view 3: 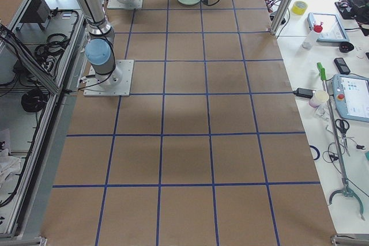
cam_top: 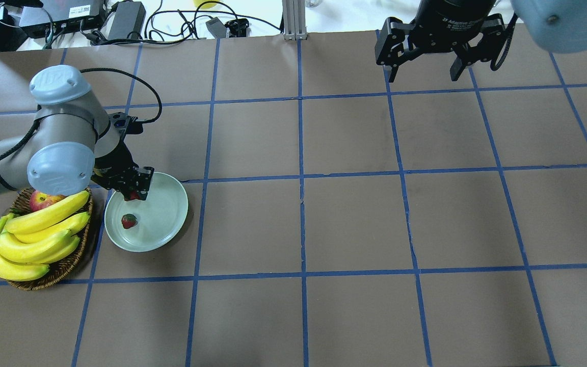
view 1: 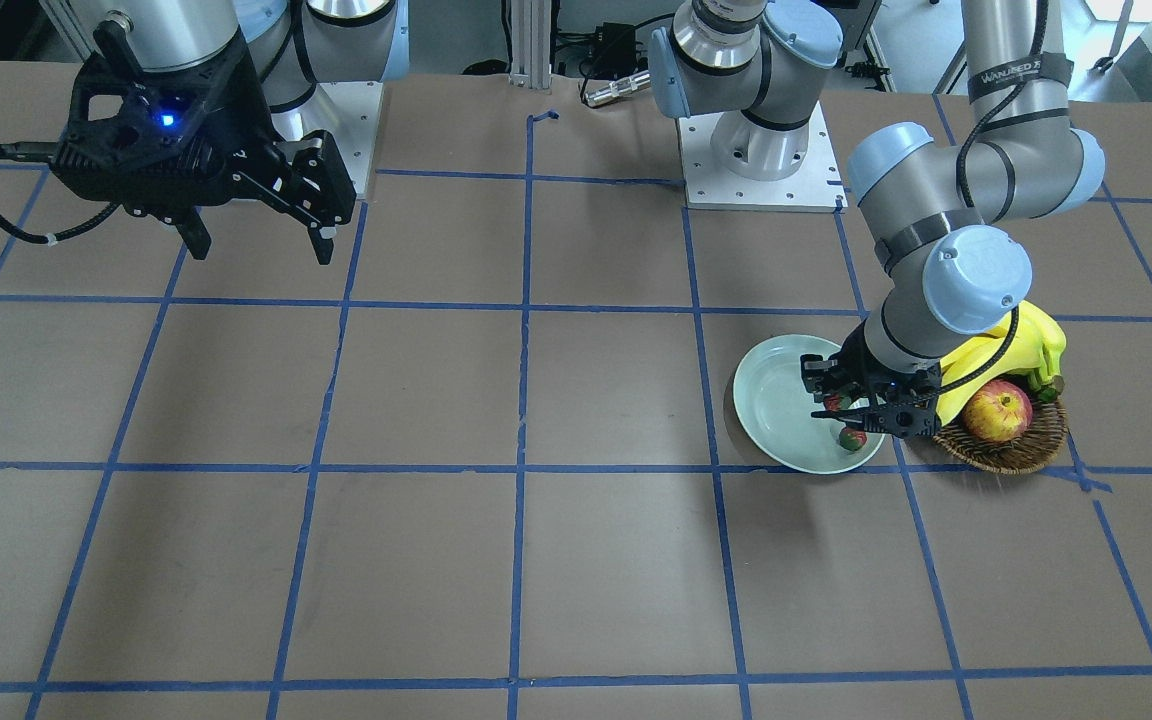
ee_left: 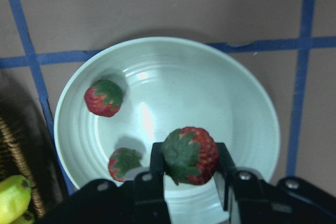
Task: Collect all strawberries into plate
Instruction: 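Carry the strawberry onto the plate and open the left gripper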
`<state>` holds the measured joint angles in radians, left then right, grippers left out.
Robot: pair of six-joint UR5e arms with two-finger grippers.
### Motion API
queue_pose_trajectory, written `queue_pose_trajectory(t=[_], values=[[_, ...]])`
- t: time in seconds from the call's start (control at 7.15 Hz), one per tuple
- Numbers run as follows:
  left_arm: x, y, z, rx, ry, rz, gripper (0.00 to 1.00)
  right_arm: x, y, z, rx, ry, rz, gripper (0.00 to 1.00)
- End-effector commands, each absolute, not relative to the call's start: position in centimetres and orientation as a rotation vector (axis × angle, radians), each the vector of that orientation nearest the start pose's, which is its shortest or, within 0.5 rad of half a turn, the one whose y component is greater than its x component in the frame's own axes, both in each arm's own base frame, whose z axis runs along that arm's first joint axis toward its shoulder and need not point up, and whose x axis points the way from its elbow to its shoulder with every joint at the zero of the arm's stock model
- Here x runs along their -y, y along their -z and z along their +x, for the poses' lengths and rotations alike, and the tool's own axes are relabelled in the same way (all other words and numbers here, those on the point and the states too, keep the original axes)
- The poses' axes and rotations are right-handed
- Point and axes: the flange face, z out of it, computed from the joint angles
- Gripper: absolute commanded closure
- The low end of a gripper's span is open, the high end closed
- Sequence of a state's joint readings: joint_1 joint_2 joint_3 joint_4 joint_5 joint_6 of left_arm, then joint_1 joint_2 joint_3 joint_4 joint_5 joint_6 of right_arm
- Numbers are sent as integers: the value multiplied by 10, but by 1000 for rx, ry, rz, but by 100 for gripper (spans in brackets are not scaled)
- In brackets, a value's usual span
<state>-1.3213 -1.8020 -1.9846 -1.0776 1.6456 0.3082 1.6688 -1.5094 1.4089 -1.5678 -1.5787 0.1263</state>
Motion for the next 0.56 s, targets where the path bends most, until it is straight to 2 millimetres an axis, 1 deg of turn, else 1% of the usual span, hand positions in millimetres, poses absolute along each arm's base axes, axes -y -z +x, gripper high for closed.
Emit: queue_pose_trajectory(t=[0.0, 0.14, 0.28, 0.42], values=[[494, -198, 11, -3109, -276, 109, 100, 510, -536, 184, -3133, 152, 46, 0], [495, -199, 6, -3112, -262, 108, 100, 511, -537, 184, -3132, 156, 46, 0], [498, -199, 6, -3118, -247, 105, 100, 510, -536, 184, -3133, 152, 44, 0], [504, -203, -1, -3204, -201, 73, 94, 510, -536, 184, -3133, 154, 44, 0]])
